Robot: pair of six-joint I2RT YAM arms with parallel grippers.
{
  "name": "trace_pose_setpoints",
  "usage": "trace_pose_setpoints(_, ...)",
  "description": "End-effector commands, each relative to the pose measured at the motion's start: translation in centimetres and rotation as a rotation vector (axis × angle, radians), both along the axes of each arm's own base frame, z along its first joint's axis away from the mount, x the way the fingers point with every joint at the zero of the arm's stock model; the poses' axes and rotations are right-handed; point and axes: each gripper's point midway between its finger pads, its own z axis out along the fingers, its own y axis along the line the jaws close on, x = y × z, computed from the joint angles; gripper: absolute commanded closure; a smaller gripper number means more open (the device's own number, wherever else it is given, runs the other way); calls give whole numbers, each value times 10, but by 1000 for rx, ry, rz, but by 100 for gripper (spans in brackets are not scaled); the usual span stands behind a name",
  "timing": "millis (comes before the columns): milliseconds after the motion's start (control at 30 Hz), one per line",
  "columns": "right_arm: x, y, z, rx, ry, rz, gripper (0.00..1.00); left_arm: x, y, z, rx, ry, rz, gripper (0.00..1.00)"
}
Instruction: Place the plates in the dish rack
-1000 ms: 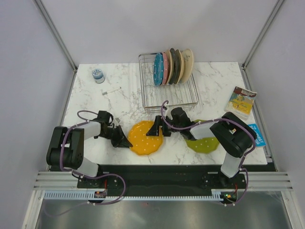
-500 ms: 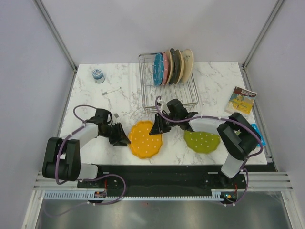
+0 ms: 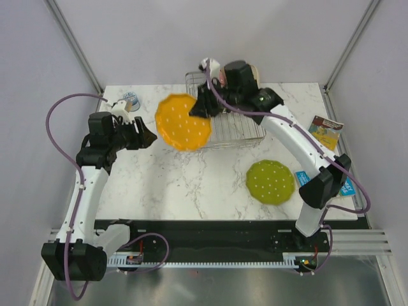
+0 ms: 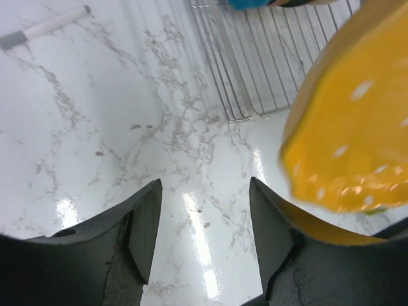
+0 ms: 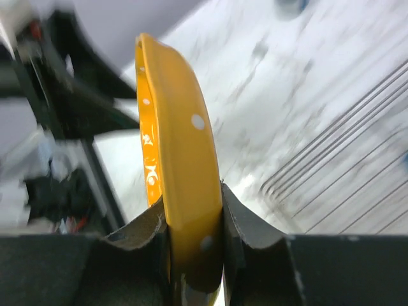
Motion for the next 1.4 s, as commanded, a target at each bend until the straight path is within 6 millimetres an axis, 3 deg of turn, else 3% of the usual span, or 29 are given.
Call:
trace_pose_setpoints(0,77,-8,99,111,-252,-282,100,24,31,7,135,-72,127,37)
trace_pose_setpoints(67,113,-17,125,149,-351,-451,100,32,43,3,129,-45,227,36)
trace_pose_setpoints(100,133,-32,133,143,-399,-583,100,34,46,1,122,-31,262,27)
trace_pose_setpoints(167,152,-36,141,155,-487,-690,100,39,52,-7,122,-5,317,21)
trace_pose_setpoints(200,163,-51,142,137,-524,-815,100,42,55,-8,133,-15,324,21)
trace_pose_setpoints(233,168,-51,154,185,-575,-845,100,44,63,-15,159,-5,362,21)
trace_pose_setpoints(267,172,-51,140,143,-605,-842,100,47,75,-16,173,-5,395,21)
trace_pose_setpoints(333,178,-61,150,196,-666,-930,100,49,84,-13,197,-16,412,21)
trace_pose_setpoints(400,184,-59,142,151,-701,-944,100,48,94,-11,227,-22,438,21)
trace_pose_setpoints(433,187,-68,142,135,-706,-1035,100,47,93,-12,227,-20,435,21)
trace_pose_setpoints(467,191,-60,136,94,-734,-1058,100,45,93,-8,222,-33,440,21)
trace_pose_setpoints(533,193,-68,133,19,-765,-1168,100,41,91,-16,207,-25,442,21)
trace_pose_setpoints(567,198,-62,130,16,-774,-1179,100,40,89,-18,196,-24,436,21)
trace_pose_setpoints(733,206,-51,134,-3,-851,-1200,100,33,82,-23,113,-14,436,21)
trace_pose_setpoints(1033,219,-43,100,-85,-870,-1238,100,41,86,-10,123,-33,446,21)
trace_pose_setpoints(1367,236,-39,64,-145,-834,-1210,100,38,84,-22,117,3,446,21)
